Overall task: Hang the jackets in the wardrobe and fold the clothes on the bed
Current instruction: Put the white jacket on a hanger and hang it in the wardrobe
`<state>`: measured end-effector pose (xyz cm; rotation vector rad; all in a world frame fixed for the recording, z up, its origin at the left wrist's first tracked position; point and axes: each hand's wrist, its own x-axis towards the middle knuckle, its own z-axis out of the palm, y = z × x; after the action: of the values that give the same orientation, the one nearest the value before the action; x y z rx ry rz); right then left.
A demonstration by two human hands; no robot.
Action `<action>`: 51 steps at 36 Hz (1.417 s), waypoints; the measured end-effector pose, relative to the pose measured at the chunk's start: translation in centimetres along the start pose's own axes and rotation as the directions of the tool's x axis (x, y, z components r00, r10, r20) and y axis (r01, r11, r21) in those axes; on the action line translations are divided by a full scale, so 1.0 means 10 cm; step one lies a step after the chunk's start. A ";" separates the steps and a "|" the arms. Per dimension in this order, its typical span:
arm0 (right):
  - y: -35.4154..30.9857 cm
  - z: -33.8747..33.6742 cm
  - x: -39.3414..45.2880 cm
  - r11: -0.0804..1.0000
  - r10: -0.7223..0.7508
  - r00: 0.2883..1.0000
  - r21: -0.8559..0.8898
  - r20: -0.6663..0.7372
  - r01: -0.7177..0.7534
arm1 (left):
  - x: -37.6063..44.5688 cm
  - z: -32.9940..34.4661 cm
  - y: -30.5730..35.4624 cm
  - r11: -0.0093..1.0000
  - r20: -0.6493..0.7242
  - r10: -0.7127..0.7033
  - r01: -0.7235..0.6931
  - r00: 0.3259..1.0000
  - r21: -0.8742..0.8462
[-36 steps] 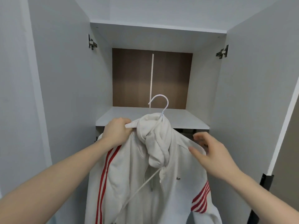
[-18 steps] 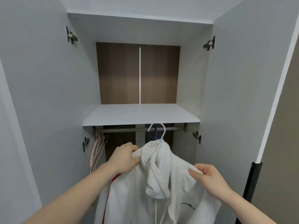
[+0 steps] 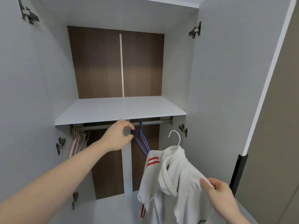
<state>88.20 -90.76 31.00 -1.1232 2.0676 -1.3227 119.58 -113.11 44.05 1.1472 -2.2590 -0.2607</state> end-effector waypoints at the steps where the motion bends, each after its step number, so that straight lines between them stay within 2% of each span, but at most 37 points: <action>1: 0.02 0.01 0.04 1.000 0.007 1.000 -0.005 -0.007 -0.007 | 0.10 -0.04 0.02 1.000 -0.012 0.012 -0.012 1.000 -0.001; 9: 0.17 0.27 0.48 0.999 0.038 0.999 0.014 -0.031 -0.038 | 0.92 -0.21 0.07 0.989 -0.082 0.010 0.002 0.997 0.145; 18: 0.33 0.72 1.24 0.988 0.123 0.991 0.099 -0.051 -0.117 | 1.60 -0.01 -0.24 0.936 0.045 -0.150 0.127 0.988 0.328; 25: 0.29 1.05 1.89 0.977 0.202 0.977 0.087 -0.074 -0.195 | 1.95 0.17 -0.68 0.895 0.147 -0.337 0.269 0.930 0.355; 29: 0.25 1.19 2.23 0.971 0.233 0.967 0.076 -0.097 -0.227 | 1.95 0.34 -0.84 0.857 0.242 -0.415 0.287 0.877 0.428; 32: 0.24 1.28 2.46 0.971 0.234 0.965 0.074 -0.121 -0.226 | 1.93 0.48 -0.92 0.826 0.207 -0.431 0.292 0.878 0.482; 34: 0.21 1.33 2.61 0.971 0.237 0.964 0.068 -0.118 -0.231 | 1.96 0.51 -0.98 0.822 0.185 -0.427 0.295 0.885 0.487; 42: 0.02 1.53 3.13 0.974 0.224 0.969 0.050 -0.104 -0.219 | 2.11 0.38 -1.10 0.855 0.305 -0.465 0.333 0.831 0.398; 51: -0.21 1.66 3.67 0.980 0.196 0.976 0.007 -0.093 -0.196 | 2.15 0.44 -1.18 0.837 0.329 -0.479 0.310 0.814 0.450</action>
<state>79.86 -130.09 27.66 -0.8465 2.1836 -1.2978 115.13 -137.69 44.41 1.9548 -2.4865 -0.2718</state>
